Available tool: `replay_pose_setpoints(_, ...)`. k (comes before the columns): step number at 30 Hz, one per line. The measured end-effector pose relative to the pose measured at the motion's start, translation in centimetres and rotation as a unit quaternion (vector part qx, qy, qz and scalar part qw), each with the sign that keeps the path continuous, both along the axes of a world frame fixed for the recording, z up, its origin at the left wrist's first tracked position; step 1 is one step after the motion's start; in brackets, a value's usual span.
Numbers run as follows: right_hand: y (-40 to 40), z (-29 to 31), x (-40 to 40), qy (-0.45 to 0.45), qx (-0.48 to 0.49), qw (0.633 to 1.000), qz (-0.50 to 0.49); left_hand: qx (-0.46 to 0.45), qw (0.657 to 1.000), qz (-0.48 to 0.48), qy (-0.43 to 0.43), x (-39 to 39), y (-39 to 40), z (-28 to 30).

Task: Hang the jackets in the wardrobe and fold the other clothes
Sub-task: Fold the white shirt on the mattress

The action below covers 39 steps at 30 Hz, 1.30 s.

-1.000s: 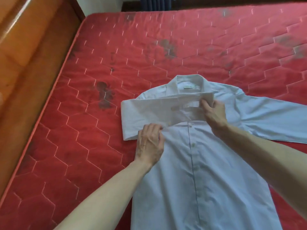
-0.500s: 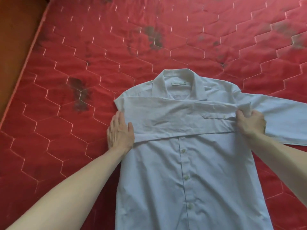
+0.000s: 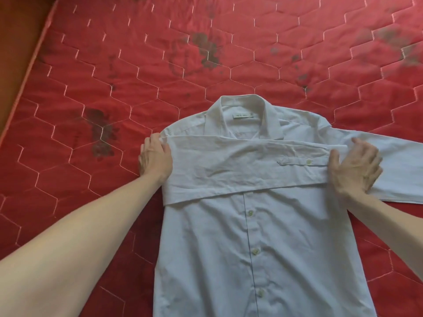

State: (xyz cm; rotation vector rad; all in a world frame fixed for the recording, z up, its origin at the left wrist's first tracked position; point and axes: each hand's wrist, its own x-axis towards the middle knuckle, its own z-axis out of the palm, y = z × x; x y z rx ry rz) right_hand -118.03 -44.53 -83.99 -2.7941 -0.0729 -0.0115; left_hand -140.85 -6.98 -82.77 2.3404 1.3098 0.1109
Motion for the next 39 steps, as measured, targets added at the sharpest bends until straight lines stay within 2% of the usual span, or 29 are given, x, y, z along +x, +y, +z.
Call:
replay_pose_setpoints(3,0.7,-0.9,-1.7,-0.050,-0.013,0.984,0.168,0.119,0.987,-0.099,0.032,-0.1,0.7,-0.1)
replay_pose_setpoints(5,0.8,-2.1,-2.8,0.008,-0.064,0.968,0.243,0.169,0.964,-0.204,0.000,-0.1,0.3,-0.5)
replay_pose_setpoints(7,0.8,-3.3,-3.4,0.074,-0.106,0.960,0.247,0.169,0.943,-0.288,-0.013,-0.4,-0.7,-1.4)
replay_pose_setpoints(9,0.7,-3.7,-3.5,0.089,-0.125,0.956,0.250,0.114,0.933,-0.337,0.047,-1.3,-2.1,-2.5)
replay_pose_setpoints(12,0.7,-3.6,-3.0,0.103,-0.128,0.952,0.258,0.100,0.925,-0.344,0.128,-2.9,-3.2,-4.5)
replay_pose_setpoints(16,0.8,-3.6,-2.6,0.121,-0.131,0.950,0.257,0.114,0.926,-0.333,0.136,-2.8,-3.7,-5.1)
replay_pose_setpoints(23,1.0,-2.6,-2.0,0.191,-0.129,0.933,0.276,0.051,0.945,-0.275,0.170,-0.7,-8.7,-3.0)
replay_pose_setpoints(24,0.9,-2.3,-1.9,0.191,-0.116,0.932,0.287,0.050,0.941,-0.284,0.174,-0.1,-10.2,-2.7)
replay_pose_setpoints(26,-0.1,-1.7,-1.6,0.136,-0.085,0.939,0.305,0.055,0.932,-0.320,0.164,1.3,-13.3,-2.0)
replay_pose_setpoints(28,-2.1,-1.3,-1.5,0.064,-0.072,0.951,0.292,0.049,0.920,-0.362,0.144,3.3,-16.7,-1.5)
replay_pose_setpoints(29,-3.6,-1.2,-1.4,0.056,-0.072,0.957,0.276,0.041,0.914,-0.379,0.138,4.2,-18.6,-1.3)
replay_pose_setpoints(32,-9.0,-1.5,-0.2,0.112,-0.090,0.964,0.222,0.038,0.906,-0.404,0.117,7.3,-24.0,-1.0)
replay_pose_setpoints(36,-16.5,-1.7,3.5,0.135,-0.138,0.962,0.195,0.033,0.892,-0.433,0.122,12.1,-29.6,-0.3)
replay_pose_setpoints(39,-21.3,-1.5,6.5,0.163,-0.145,0.966,0.137,0.039,0.881,-0.455,0.127,15.2,-32.2,-0.1)
